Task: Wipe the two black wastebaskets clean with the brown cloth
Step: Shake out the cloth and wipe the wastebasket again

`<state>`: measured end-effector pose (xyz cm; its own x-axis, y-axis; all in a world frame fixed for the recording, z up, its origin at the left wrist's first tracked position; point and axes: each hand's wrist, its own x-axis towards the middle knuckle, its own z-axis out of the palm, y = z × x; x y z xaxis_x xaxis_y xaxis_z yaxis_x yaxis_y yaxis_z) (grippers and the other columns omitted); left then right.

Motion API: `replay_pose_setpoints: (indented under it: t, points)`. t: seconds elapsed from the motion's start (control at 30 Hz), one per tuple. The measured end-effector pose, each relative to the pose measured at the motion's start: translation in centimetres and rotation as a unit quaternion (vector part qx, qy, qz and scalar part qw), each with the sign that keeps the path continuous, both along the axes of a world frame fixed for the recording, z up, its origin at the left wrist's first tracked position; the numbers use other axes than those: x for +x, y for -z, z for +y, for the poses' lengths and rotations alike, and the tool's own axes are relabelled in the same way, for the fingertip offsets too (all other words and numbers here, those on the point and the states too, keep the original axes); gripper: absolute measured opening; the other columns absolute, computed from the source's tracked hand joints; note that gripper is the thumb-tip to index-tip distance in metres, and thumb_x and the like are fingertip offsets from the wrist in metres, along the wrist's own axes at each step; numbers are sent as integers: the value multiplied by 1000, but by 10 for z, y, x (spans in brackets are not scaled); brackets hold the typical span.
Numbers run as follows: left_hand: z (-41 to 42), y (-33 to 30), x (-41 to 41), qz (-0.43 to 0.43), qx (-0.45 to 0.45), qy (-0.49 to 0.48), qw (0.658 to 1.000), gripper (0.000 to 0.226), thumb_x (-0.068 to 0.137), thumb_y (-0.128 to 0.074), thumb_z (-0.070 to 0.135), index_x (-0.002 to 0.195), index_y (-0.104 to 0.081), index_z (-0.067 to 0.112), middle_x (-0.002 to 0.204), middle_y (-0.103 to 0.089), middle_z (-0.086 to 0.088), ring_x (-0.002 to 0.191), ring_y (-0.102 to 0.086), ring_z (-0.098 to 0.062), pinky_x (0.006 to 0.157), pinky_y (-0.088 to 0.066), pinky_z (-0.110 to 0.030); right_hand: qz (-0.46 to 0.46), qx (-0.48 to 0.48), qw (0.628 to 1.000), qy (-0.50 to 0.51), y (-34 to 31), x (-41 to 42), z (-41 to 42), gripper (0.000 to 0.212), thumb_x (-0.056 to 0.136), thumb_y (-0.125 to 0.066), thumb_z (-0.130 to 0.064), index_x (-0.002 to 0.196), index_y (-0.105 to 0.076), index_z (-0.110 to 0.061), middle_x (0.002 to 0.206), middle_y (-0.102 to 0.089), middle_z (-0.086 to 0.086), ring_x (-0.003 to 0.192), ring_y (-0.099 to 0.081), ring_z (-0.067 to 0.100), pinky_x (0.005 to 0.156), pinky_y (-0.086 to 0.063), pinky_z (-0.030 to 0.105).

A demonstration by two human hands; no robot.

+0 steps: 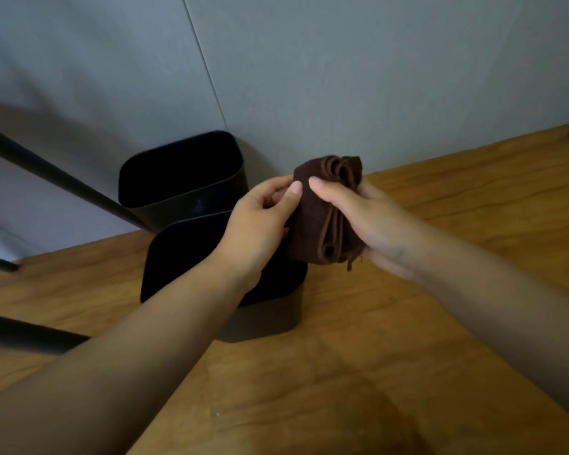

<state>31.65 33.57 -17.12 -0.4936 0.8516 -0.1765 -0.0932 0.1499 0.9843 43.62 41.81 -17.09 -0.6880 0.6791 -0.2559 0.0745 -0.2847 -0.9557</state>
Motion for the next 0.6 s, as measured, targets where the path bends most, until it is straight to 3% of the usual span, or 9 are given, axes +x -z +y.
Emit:
replay_pose_setpoints:
  t: [0.1,0.2,0.27,0.33,0.43,0.5,0.6]
  points:
    - [-4,14,-5,220,-121,-21,968,49,90,-53,52,123,-51,16,105,-62,1,98,-62,-15,88,-54,-36,-31,17,998,42,1,4,6,41,90,-62,-42,127,-57,-24,114,-70,-2,101,-68,14,89,-56,36]
    - [-18,33,0,415,-286,114,856,68,82,-27,79,102,-57,21,88,-62,4,81,-61,-15,76,-54,-37,-60,27,996,58,0,13,13,46,90,-59,-49,129,-53,-25,116,-67,-2,103,-66,15,91,-54,35]
    - [-24,43,5,493,-325,169,789,67,82,-21,80,91,-58,25,77,-63,5,69,-62,-14,66,-57,-37,-75,29,995,62,0,18,16,49,89,-58,-54,129,-53,-25,116,-66,-2,104,-65,16,94,-52,38]
    - [-24,51,8,557,-300,173,755,53,91,-25,69,86,-56,26,70,-61,6,60,-61,-13,58,-57,-35,-86,33,994,61,1,21,16,48,88,-58,-57,124,-56,-24,114,-67,-2,102,-66,16,92,-53,36]
    - [-24,54,13,632,-243,152,720,43,100,-28,47,77,-54,22,63,-57,5,53,-57,-14,52,-55,-33,-89,44,993,57,2,26,16,40,88,-56,-58,114,-57,-27,111,-67,-5,99,-66,12,81,-53,28]
    - [-27,47,7,662,-202,107,714,41,101,-30,40,71,-51,23,59,-53,6,49,-54,-12,48,-51,-30,-86,52,993,54,2,31,17,31,89,-56,-57,107,-59,-32,108,-68,-7,97,-66,10,78,-52,26]
    - [-37,28,-19,612,-163,32,773,38,100,-34,35,70,-52,19,57,-53,-1,48,-53,-18,49,-50,-35,-88,55,993,61,4,35,18,25,91,-55,-53,107,-60,-34,106,-69,-6,97,-67,12,83,-53,30]
